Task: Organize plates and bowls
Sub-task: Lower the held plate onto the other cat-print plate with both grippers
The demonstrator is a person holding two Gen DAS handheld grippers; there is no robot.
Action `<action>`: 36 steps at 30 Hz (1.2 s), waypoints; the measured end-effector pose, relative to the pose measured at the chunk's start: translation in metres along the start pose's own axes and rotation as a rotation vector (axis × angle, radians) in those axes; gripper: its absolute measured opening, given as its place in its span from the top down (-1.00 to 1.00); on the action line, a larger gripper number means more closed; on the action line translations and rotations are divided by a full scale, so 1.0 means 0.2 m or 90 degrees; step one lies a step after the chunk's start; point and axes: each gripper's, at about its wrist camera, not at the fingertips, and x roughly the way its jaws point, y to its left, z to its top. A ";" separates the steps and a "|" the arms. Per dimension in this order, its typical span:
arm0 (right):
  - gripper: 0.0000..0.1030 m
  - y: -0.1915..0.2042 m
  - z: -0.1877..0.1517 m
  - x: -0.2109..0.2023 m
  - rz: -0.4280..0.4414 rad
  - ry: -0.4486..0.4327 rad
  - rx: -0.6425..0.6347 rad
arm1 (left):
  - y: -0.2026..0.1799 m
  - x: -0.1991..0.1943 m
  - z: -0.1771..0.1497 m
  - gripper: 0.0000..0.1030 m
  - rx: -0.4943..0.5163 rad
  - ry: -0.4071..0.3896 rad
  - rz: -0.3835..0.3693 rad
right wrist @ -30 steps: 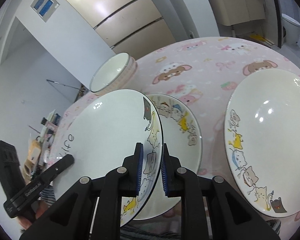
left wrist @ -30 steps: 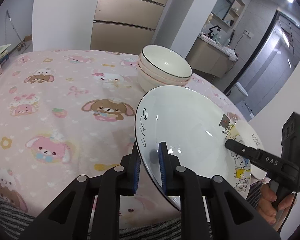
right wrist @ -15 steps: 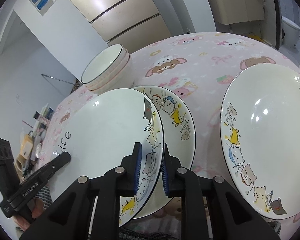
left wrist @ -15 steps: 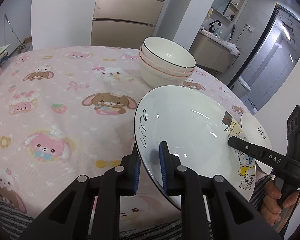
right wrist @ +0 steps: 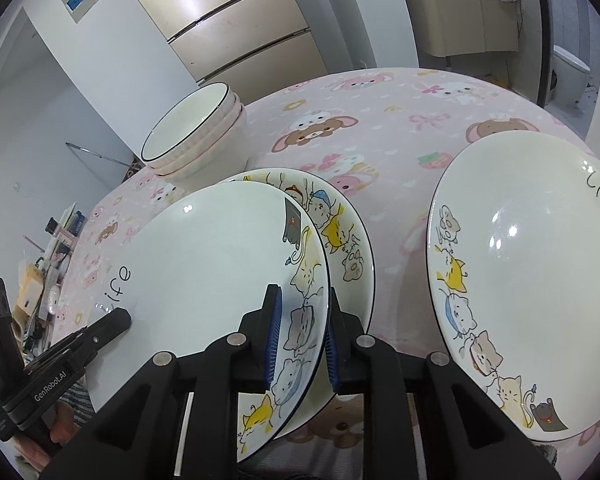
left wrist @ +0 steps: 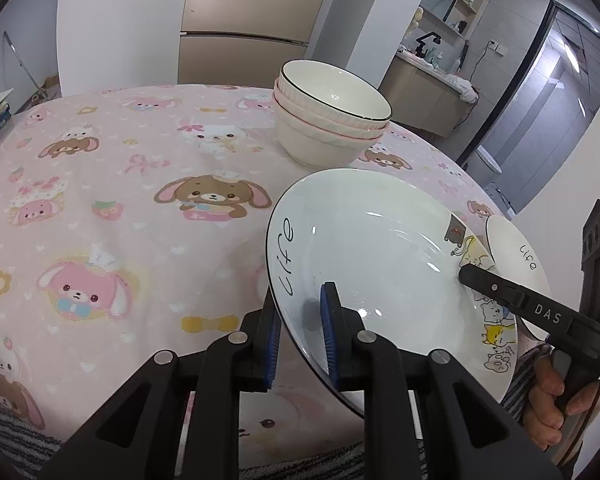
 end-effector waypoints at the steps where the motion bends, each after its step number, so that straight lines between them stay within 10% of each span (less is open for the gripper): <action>1: 0.59 0.01 0.00 0.00 -0.007 -0.003 -0.004 | 0.00 0.00 0.00 0.67 0.000 0.000 0.000; 36: 0.60 0.12 -0.07 -0.09 -0.121 -0.026 -0.105 | -0.07 0.03 -0.01 0.65 0.072 -0.067 0.076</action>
